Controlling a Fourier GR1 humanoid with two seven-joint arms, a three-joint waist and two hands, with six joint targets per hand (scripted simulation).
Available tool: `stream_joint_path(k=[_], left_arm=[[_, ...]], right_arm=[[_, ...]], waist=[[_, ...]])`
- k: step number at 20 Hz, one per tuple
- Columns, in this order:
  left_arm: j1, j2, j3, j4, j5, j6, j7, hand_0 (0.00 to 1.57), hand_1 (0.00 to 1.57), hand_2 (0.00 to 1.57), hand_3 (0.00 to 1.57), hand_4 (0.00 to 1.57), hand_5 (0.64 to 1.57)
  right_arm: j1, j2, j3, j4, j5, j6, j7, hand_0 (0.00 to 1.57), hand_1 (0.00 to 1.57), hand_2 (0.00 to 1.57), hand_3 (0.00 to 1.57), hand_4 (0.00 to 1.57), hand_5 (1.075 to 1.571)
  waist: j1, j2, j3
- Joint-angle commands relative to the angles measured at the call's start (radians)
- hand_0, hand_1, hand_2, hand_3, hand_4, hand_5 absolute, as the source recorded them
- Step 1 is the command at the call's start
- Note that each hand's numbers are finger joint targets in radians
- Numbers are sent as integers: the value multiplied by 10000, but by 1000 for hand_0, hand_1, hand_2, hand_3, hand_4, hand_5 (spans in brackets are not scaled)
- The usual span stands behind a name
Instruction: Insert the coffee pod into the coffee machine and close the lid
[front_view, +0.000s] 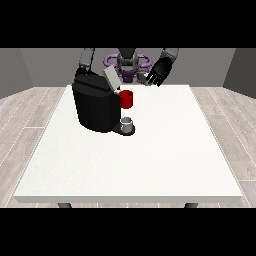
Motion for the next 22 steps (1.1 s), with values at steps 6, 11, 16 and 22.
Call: stream_joint_path(k=[6,11,16,22], left_arm=[[-1575,202,1047,3,687,-829,297,1380,1380,1397,1375,522,1571],[-2585,650,1648,460,779,-924,1044,1202,1202,1240,1256,491,1571],[-3190,1773,1677,490,544,-946,32,1174,1174,1254,1266,479,1571],[-4199,1058,1762,510,651,-952,1080,1225,1225,1284,1233,478,1571]], right_arm=[[-452,92,39,-412,53,-150,-322,0,0,0,0,0,1571],[-814,49,108,-1149,-152,156,627,0,0,0,0,0,1571],[-1231,-248,-72,-1453,-18,15,106,0,0,0,0,0,1571],[-2038,-471,-865,-762,-442,-75,-51,0,0,0,0,0,1571]], waist=[[-526,582,-2],[-1271,706,-3],[-1472,1909,-3],[-1251,2309,4]])
